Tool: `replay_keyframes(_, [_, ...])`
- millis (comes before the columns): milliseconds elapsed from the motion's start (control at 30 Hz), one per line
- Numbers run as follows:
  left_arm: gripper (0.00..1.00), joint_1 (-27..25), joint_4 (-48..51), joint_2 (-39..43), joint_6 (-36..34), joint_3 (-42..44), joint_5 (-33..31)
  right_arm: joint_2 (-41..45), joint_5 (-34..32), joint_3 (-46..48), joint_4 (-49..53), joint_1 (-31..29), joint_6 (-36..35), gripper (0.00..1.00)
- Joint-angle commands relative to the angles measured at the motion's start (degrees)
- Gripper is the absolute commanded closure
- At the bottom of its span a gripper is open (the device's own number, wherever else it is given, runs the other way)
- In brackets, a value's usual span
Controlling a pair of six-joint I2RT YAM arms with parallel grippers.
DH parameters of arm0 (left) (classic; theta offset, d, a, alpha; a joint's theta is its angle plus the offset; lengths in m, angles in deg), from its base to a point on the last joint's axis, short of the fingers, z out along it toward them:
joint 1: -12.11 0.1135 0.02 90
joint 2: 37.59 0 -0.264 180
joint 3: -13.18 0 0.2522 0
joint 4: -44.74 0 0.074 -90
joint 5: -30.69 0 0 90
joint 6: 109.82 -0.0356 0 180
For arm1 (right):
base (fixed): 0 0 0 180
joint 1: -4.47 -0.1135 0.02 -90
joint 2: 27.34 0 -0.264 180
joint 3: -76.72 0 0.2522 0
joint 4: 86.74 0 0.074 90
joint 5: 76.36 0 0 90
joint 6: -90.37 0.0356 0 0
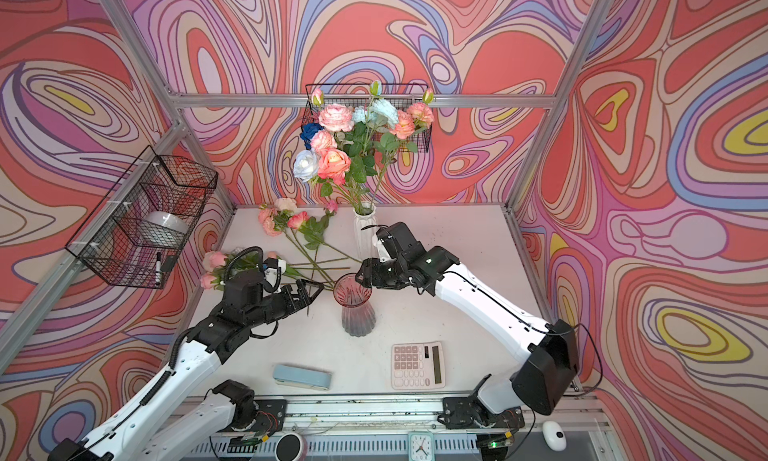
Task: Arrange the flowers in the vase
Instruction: 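Release the pink vase with the right gripper while the left reaches the loose roses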
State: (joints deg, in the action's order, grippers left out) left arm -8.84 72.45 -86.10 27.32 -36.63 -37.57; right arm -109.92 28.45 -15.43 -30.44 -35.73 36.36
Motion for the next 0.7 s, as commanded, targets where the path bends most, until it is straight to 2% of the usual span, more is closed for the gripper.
replay_keyframes(0, [0.01,0.4,0.8,0.4,-0.3,-2.2,-1.4,3.4,-3.8,-0.4,-1.3,-0.2,-2.3,0.35])
replay_keyframes(67, [0.02,0.4,0.8,0.4,-0.7,-2.9,-2.7,5.5,-5.2,-0.2,-1.9,-0.2,-3.0,0.35])
replay_keyframes(167, [0.06,0.4,3.1,-1.2,-1.9,-4.2,-8.1,10.1,-6.5,2.0,-5.1,-0.2,-3.8,0.39])
replay_keyframes(267, [0.15,0.4,2.4,-6.0,-2.2,-6.2,-13.8,13.9,-7.7,5.0,-7.9,-0.2,-4.1,0.46])
replay_keyframes(400, [0.27,0.6,-2.8,-16.7,-0.9,-9.7,-16.6,17.5,-9.2,9.1,-10.6,-0.2,-3.3,0.59])
replay_keyframes(600, [0.35,3.1,-10.9,-33.0,1.2,-15.7,-17.6,22.0,-10.3,13.4,-11.7,-0.2,-2.8,0.63])
replay_keyframes(667, [0.36,4.0,-9.9,-38.7,0.1,-19.2,-19.5,23.3,-10.9,14.5,-11.4,-0.2,-3.0,0.64])
